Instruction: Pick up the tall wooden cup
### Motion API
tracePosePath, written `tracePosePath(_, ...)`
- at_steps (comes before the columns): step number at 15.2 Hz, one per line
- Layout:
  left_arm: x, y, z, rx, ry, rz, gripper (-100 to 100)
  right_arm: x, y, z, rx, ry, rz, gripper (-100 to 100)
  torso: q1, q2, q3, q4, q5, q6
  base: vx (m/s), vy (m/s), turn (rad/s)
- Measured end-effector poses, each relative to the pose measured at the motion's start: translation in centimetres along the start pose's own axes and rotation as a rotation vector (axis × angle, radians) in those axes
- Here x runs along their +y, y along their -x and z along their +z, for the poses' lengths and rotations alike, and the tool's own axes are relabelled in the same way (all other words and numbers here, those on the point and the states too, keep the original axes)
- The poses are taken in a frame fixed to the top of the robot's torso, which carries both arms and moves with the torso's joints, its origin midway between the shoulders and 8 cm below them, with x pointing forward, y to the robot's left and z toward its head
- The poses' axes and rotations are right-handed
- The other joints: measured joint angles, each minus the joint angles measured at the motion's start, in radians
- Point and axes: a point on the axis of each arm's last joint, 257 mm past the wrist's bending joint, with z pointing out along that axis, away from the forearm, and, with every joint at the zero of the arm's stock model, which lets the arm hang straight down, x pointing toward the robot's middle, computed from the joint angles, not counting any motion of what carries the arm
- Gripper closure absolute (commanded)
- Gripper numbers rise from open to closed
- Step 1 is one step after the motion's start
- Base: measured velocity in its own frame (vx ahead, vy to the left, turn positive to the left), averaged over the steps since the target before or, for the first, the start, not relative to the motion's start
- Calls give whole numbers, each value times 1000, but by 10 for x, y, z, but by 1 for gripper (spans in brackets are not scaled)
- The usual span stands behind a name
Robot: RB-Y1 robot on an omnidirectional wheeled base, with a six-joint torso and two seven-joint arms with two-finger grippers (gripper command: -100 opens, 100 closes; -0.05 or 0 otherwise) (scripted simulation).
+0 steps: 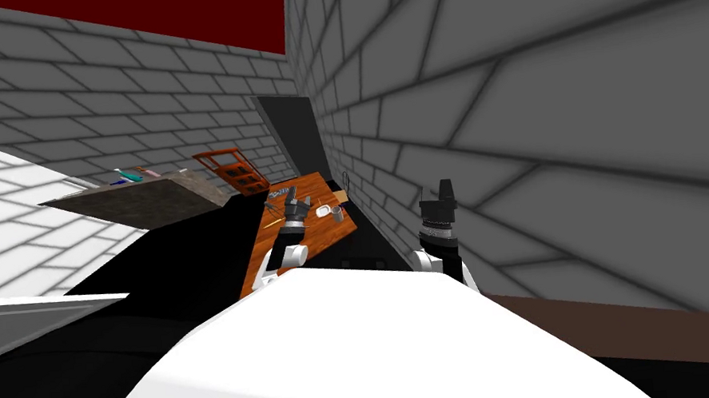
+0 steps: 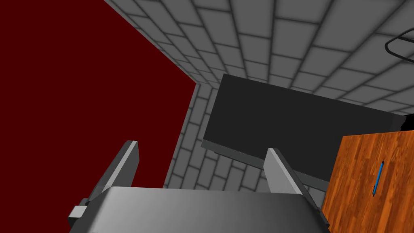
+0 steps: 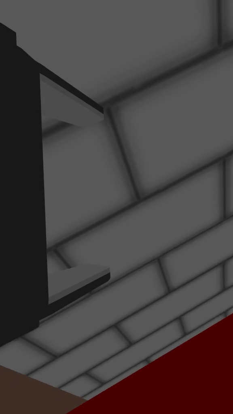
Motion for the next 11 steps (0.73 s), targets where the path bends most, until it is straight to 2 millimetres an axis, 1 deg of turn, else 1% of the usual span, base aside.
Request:
tracePosePath(2,10,8,0,-13,43,8,-100,0,0,0,0,0,0,0,0,0,0,0,0,0,3,-30,-221)
tracePosePath(3,19,13,-1,-22,70,13,-100,0,0,0,0,0,0,0,0,0,0,0,0,1,6,-31,-192)
tracePosePath(4,28,20,-2,-31,97,17,-100,0,0,0,0,0,0,0,0,0,0,0,0,0,6,-17,-42)
tracePosePath(6,42,28,-5,-47,137,21,-100,0,0,0,0,0,0,0,0,0,0,0,0,0,11,-26,-157)
tracePosePath(7,47,33,-5,-56,156,24,-100,0,0,0,0,0,0,0,0,-1,0,0,0,0,9,-18,-93)
tracePosePath(9,55,41,-5,-73,193,27,-100,0,0,0,0,0,0,0,0,-1,0,0,0,1,12,-28,-206)
tracePosePath(11,69,50,-8,-93,239,29,-100,0,0,0,0,0,0,0,0,0,0,0,0,0,9,-20,-136)
